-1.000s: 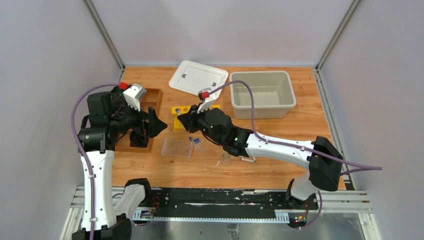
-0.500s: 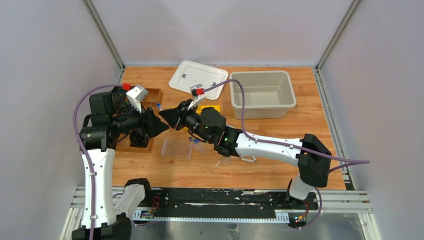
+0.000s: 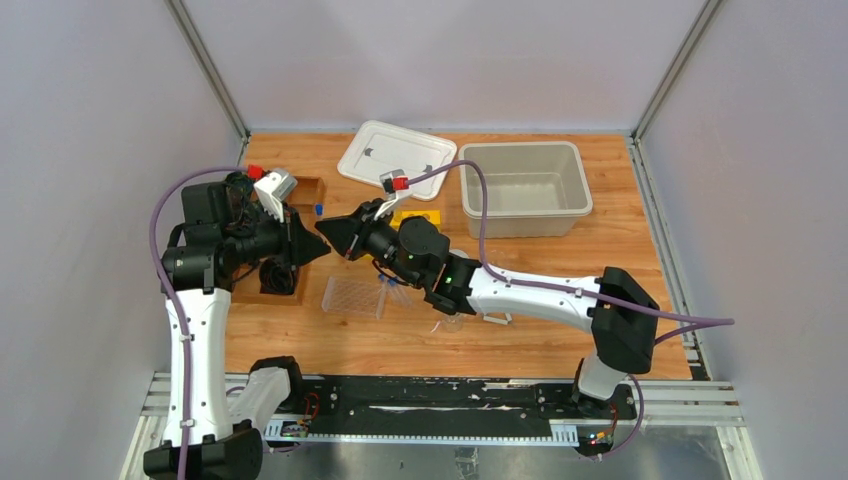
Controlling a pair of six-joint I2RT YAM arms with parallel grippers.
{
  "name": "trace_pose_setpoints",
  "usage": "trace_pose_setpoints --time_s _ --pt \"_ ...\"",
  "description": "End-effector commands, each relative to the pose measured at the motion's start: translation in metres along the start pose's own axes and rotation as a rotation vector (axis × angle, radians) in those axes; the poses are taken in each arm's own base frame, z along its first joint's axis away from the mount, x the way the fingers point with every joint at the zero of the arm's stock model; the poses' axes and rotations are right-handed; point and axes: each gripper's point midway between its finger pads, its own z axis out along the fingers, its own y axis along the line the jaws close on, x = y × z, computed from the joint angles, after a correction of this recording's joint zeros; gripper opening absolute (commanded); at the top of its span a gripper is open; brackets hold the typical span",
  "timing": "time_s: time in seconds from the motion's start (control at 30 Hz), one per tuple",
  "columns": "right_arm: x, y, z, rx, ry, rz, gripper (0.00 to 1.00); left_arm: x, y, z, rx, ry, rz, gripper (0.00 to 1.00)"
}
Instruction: Organize the chemistry lab equipment
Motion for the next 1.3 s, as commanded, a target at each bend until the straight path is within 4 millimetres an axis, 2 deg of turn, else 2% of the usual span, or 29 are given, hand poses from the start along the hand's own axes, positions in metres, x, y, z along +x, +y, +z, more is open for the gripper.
trace_pose_setpoints --time_s 0.0,0.13,0.23,0.33,0.63,1.0,1.13,1.27 --pt "-0.014 0.018 -0.006 -0.016 0.000 0.020 0.17 -0.005 0.007 0.000 -0.025 -0.011 0.052 0.09" --pt "-0.023 -0.001 -0.004 0.034 0.102 -0.007 0.38 -0.004 0.009 -0.001 -0.041 -0.013 0.086 0.04" --pt "-0.027 -0.012 -0.004 0.051 0.196 -0.033 0.45 -0.003 0.008 -0.003 -0.046 -0.018 0.127 0.03" --pt "-0.030 -0.007 -0.006 0.011 0.299 -0.077 0.48 0.000 0.007 -0.005 -0.055 -0.023 0.161 0.03" --pt "-0.027 0.007 -0.012 -0.100 0.487 -0.149 0.49 0.005 0.005 -0.006 -0.050 -0.023 0.186 0.02" --pt "-0.013 0.008 0.003 -0.126 0.549 -0.142 0.49 0.008 0.003 -0.006 -0.038 -0.025 0.186 0.01" --pt "-0.016 0.006 0.007 -0.121 0.534 -0.165 0.42 0.012 0.002 -0.005 -0.033 -0.017 0.184 0.01" --pt "-0.013 0.002 0.010 -0.111 0.546 -0.183 0.28 0.013 0.003 -0.004 -0.032 -0.012 0.180 0.01"
